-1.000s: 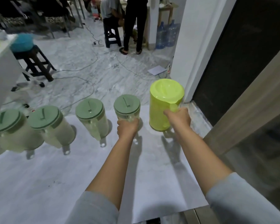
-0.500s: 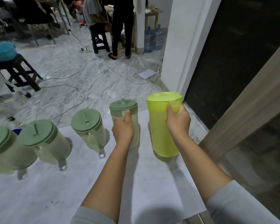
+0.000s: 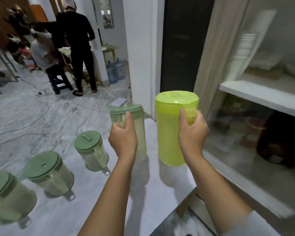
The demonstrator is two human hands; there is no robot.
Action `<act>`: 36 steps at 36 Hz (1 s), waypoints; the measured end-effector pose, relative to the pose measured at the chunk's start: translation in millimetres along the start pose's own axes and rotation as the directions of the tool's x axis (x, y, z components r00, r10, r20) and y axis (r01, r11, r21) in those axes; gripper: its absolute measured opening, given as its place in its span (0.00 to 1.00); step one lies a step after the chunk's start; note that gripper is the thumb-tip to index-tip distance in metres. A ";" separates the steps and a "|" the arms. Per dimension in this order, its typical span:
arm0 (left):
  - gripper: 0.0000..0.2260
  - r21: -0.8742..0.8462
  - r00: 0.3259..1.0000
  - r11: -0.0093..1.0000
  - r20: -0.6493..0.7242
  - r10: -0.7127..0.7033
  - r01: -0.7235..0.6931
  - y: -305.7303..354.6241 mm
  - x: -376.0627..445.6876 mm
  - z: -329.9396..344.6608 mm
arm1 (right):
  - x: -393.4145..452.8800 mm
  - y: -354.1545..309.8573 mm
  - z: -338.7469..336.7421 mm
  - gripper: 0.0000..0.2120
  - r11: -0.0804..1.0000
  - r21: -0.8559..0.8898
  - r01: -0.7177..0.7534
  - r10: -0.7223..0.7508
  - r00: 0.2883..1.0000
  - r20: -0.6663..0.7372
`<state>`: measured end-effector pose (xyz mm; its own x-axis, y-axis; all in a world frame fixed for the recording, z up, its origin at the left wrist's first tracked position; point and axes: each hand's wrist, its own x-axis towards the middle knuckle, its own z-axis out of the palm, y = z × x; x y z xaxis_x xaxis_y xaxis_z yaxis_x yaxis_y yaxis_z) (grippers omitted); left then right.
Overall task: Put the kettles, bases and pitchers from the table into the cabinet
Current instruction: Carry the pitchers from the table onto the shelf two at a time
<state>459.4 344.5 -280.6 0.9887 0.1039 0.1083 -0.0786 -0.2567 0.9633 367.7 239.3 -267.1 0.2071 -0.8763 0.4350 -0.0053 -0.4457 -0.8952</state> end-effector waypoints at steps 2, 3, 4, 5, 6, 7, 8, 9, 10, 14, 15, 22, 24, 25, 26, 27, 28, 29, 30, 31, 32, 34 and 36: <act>0.23 -0.020 1.000 1.000 0.031 0.000 0.001 4.3 -11.4 -3.6 | -4.9 -7.3 -14.9 0.13 1.000 -0.010 0.017 -0.018 0.999 -0.039; 0.23 -0.030 0.998 1.000 0.066 0.009 -0.007 10.3 -22.6 -4.9 | -8.2 -12.3 -30.1 0.14 0.999 -0.024 0.026 -0.028 0.997 -0.072; 0.24 -0.036 0.996 0.999 0.084 0.014 -0.011 12.8 -27.2 -5.0 | -9.8 -14.9 -37.3 0.14 0.999 -0.027 0.033 -0.036 0.996 -0.087; 0.24 -0.045 0.994 0.999 0.104 0.024 -0.019 16.6 -34.0 -4.9 | -11.2 -18.0 -47.3 0.14 0.999 -0.032 0.041 -0.045 0.993 -0.108; 0.25 -0.055 0.991 0.998 0.127 0.034 -0.027 21.0 -41.9 -4.3 | -13.2 -21.5 -58.8 0.15 0.998 -0.035 0.057 -0.061 0.989 -0.136; 0.25 -0.065 0.987 0.997 0.152 0.045 -0.035 26.0 -50.6 -4.2 | -14.6 -24.7 -70.4 0.15 0.997 -0.040 0.068 -0.073 0.984 -0.161; 0.26 -0.075 0.984 0.996 0.169 0.057 -0.045 31.1 -59.1 -4.9 | -16.0 -27.9 -81.0 0.15 0.996 -0.047 0.082 -0.090 0.978 -0.187; 0.26 -0.091 0.980 0.994 0.186 0.076 -0.060 35.7 -67.3 -5.2 | -17.7 -32.0 -91.5 0.14 0.994 -0.056 0.095 -0.104 0.972 -0.209; 0.25 -0.107 0.974 0.991 0.202 0.099 -0.079 40.8 -76.3 -5.8 | -19.0 -35.4 -102.3 0.14 0.993 -0.066 0.103 -0.115 0.967 -0.228; 0.22 -0.164 0.955 0.981 0.258 0.148 -0.107 60.9 -113.9 -6.4 | -22.9 -48.3 -147.1 0.14 0.991 -0.058 0.119 -0.130 0.949 -0.286; 0.22 -0.170 0.950 0.979 0.273 0.154 -0.110 65.4 -124.2 -6.1 | -24.2 -50.9 -159.7 0.14 0.990 -0.066 0.124 -0.138 0.943 -0.301; 0.22 -0.247 0.895 0.956 0.373 0.244 -0.158 94.0 -228.8 -7.2 | -44.3 -64.8 -272.4 0.13 0.971 -0.200 0.133 -0.209 0.876 -0.435; 0.22 -0.244 0.876 0.956 0.410 0.255 -0.164 98.8 -256.0 -8.9 | -53.1 -67.5 -301.0 0.13 0.962 -0.239 0.134 -0.235 0.851 -0.470; 0.22 -0.237 0.864 0.957 0.432 0.260 -0.169 101.9 -272.5 -9.0 | -57.8 -69.0 -318.6 0.13 0.957 -0.253 0.139 -0.250 0.838 -0.485; 0.22 -0.236 0.853 0.955 0.446 0.270 -0.179 105.1 -288.9 -9.8 | -62.6 -70.2 -336.2 0.12 0.953 -0.267 0.143 -0.262 0.828 -0.495; 0.23 -0.238 0.842 0.954 0.463 0.278 -0.183 108.6 -306.4 -10.9 | -67.3 -71.5 -354.8 0.12 0.947 -0.288 0.144 -0.278 0.816 -0.507; 0.23 -0.252 0.826 0.950 0.484 0.290 -0.186 113.1 -326.2 -12.7 | -72.5 -73.5 -375.2 0.12 0.941 -0.308 0.141 -0.291 0.804 -0.518; 0.22 -0.267 0.808 0.945 0.505 0.303 -0.188 116.8 -343.5 -14.6 | -76.6 -73.6 -393.1 0.12 0.936 -0.324 0.138 -0.301 0.793 -0.530; 0.21 -0.287 0.786 0.939 0.529 0.321 -0.190 120.1 -362.5 -15.9 | -81.4 -74.7 -411.9 0.11 0.933 -0.334 0.135 -0.308 0.780 -0.545; 0.20 -0.311 0.763 0.932 0.551 0.336 -0.186 122.2 -379.0 -17.5 | -85.7 -75.3 -428.2 0.10 0.930 -0.343 0.132 -0.316 0.763 -0.563; 0.20 -0.344 0.743 0.923 0.568 0.353 -0.175 123.8 -395.5 -18.1 | -90.2 -76.2 -444.1 0.10 0.929 -0.347 0.126 -0.319 0.747 -0.584; 0.19 -0.390 0.713 0.908 0.593 0.375 -0.153 127.0 -422.8 -19.9 | -97.6 -77.3 -470.3 0.10 0.928 -0.353 0.118 -0.326 0.717 -0.616; 0.18 -0.423 0.670 0.893 0.621 0.407 -0.151 131.9 -458.6 -22.1 | -108.1 -79.0 -505.0 0.10 0.924 -0.368 0.104 -0.335 0.681 -0.651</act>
<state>-7.2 284.2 -197.8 0.7098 -0.6313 0.3125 -0.2739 0.1613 0.9481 -148.3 276.8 -194.4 -0.4935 -0.5668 0.6596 -0.3431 -0.5700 -0.7466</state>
